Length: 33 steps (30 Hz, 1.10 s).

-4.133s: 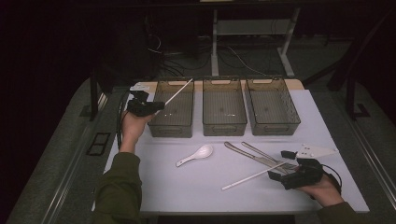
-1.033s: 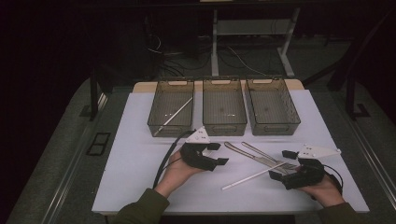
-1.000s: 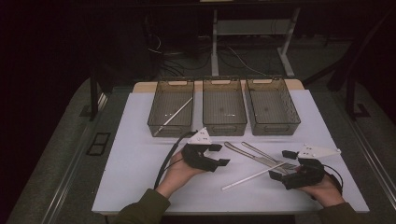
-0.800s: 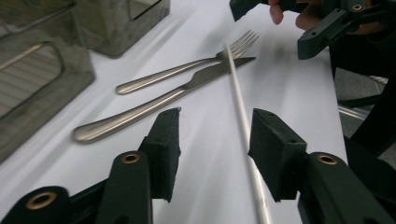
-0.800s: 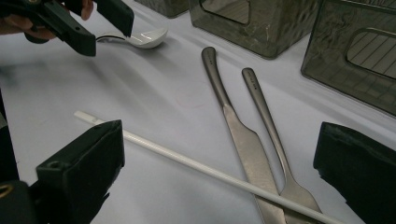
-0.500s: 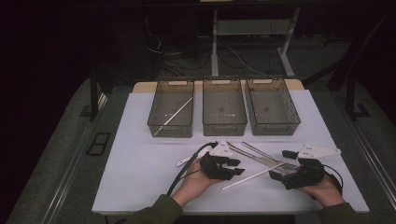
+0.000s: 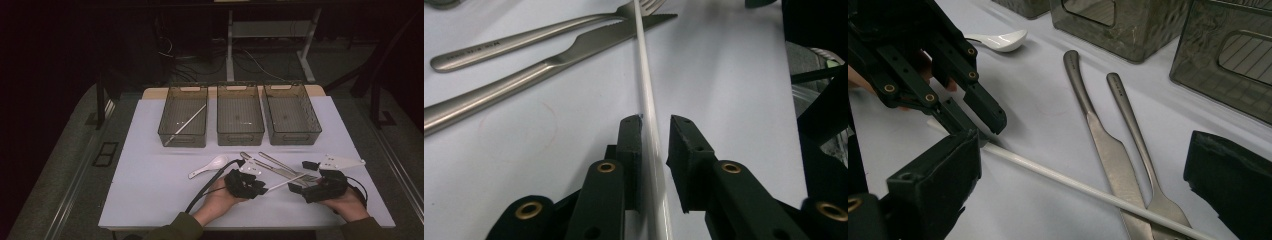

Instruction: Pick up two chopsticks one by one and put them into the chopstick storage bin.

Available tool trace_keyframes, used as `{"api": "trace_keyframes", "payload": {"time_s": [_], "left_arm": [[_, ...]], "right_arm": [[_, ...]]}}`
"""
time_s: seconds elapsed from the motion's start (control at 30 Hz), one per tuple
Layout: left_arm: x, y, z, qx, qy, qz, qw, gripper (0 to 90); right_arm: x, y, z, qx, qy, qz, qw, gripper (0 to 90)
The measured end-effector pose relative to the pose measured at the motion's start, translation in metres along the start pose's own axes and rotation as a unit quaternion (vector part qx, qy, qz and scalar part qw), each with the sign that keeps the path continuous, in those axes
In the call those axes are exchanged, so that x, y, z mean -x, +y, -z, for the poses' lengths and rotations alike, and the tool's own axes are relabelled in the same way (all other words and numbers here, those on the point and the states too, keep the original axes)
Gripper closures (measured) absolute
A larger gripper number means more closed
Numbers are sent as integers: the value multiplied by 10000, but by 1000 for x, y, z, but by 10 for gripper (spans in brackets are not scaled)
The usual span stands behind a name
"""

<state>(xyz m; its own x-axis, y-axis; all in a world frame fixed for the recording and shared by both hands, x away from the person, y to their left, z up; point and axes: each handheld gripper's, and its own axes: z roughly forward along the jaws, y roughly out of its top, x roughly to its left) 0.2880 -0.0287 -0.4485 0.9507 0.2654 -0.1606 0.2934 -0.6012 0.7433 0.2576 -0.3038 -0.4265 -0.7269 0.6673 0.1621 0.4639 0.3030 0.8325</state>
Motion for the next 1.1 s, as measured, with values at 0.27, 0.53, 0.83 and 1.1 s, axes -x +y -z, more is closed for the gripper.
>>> {"api": "trace_keyframes", "payload": {"time_s": [0.27, 0.53, 0.83, 1.1], "left_arm": [[1, -2, -6, -125, 10, -27, 9999, 791], [1, -2, -6, -161, 79, -67, 9998, 826], [0, 0, -4, -229, 90, 48, 9997, 841], [-7, 4, 8, -94, 68, 229, 9997, 841]], "right_arm": [[0, 0, 0, 0, -6, -2, 10000, 19], [0, 0, 0, -3, -2, 13, 10000, 19], [0, 0, 1, 7, -5, 15, 10000, 19], [0, 0, 2, 18, -2, 1, 10000, 19]]}}
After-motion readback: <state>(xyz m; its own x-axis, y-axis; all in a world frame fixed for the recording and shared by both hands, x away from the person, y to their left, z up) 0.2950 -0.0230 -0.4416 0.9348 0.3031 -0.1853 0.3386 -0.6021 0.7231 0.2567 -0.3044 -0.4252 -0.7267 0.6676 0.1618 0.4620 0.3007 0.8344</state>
